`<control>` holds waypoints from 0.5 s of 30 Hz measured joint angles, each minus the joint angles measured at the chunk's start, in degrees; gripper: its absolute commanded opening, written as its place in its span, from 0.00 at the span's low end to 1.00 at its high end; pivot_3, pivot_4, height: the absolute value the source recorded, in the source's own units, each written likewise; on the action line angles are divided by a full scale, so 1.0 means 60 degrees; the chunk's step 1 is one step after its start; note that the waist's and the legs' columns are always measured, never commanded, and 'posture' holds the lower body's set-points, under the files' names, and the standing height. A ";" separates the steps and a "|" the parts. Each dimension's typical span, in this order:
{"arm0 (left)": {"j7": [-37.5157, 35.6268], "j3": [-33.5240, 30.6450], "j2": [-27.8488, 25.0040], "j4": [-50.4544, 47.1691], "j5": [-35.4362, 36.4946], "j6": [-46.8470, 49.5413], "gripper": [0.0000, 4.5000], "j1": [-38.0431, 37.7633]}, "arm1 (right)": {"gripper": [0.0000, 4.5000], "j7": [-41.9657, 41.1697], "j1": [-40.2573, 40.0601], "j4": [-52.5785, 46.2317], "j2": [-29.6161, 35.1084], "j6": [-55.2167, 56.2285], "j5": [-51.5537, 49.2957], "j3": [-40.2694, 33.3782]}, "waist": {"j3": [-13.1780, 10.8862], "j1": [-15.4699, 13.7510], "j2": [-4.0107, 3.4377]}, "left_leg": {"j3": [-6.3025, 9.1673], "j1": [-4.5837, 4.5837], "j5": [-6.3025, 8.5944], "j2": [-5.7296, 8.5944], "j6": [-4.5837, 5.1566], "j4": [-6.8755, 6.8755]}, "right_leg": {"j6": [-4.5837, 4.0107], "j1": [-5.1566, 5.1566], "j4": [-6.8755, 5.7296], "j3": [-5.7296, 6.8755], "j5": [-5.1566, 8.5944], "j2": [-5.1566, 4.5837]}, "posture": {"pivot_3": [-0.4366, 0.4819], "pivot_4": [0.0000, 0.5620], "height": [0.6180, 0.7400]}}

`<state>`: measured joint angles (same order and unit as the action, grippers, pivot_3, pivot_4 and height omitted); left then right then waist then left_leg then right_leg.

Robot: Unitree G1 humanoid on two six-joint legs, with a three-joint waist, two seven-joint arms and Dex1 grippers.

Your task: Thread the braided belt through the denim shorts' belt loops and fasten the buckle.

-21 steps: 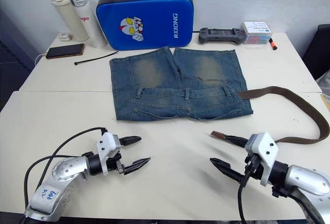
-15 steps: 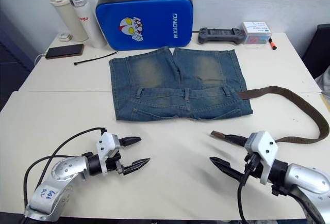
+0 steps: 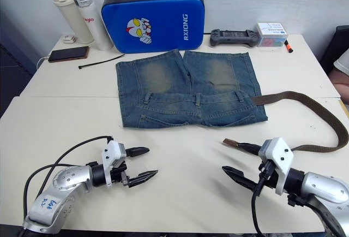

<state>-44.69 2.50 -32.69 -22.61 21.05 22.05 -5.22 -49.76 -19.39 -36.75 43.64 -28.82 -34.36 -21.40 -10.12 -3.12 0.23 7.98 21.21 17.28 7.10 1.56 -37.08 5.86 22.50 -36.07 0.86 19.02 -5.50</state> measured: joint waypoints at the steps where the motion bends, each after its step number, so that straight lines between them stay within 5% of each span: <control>1: -0.0002 0.0000 0.0000 0.0000 0.0000 0.0001 0.99 0.0001 | 1.00 0.0002 -0.0026 0.0000 0.0000 0.0000 -0.0007 -0.0005 | 0.0000 -0.0003 0.0000 | 0.0000 0.0000 0.0000 0.0000 0.0000 0.0000 | 0.0000 0.0000 0.0000 0.0000 0.0000 0.0000 | 0.48 0.27 1.00; 7: -0.0243 -0.0001 0.0015 0.0000 0.0588 0.0550 0.99 0.0517 | 1.00 0.0000 -0.0297 -0.0032 0.0364 -0.0376 -0.0110 -0.0473 | 0.0000 -0.0026 0.0000 | -0.0001 0.0003 0.0001 0.0001 0.0001 -0.0009 | 0.0001 -0.0002 -0.0002 0.0000 -0.0001 -0.0001 | 0.48 0.27 1.00; 15: -0.1645 0.0391 -0.0594 -0.0090 0.1501 0.1454 0.99 0.2678 | 1.00 -0.0036 0.0415 0.0633 0.2362 -0.1250 0.0696 -0.0599 | 0.0000 0.0037 0.0000 | -0.0011 0.0004 0.0001 -0.0001 0.0002 -0.0002 | -0.0001 0.0004 0.0001 0.0000 0.0000 0.0002 | 0.48 0.27 1.00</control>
<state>-54.56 4.84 -36.26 -23.15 30.06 30.77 10.85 -49.97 -16.90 -32.95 57.81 -36.31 -30.18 -24.99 -10.12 -2.89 0.23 7.92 21.23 17.28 7.09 1.58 -37.09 5.86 22.52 -36.06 0.85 19.03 -5.49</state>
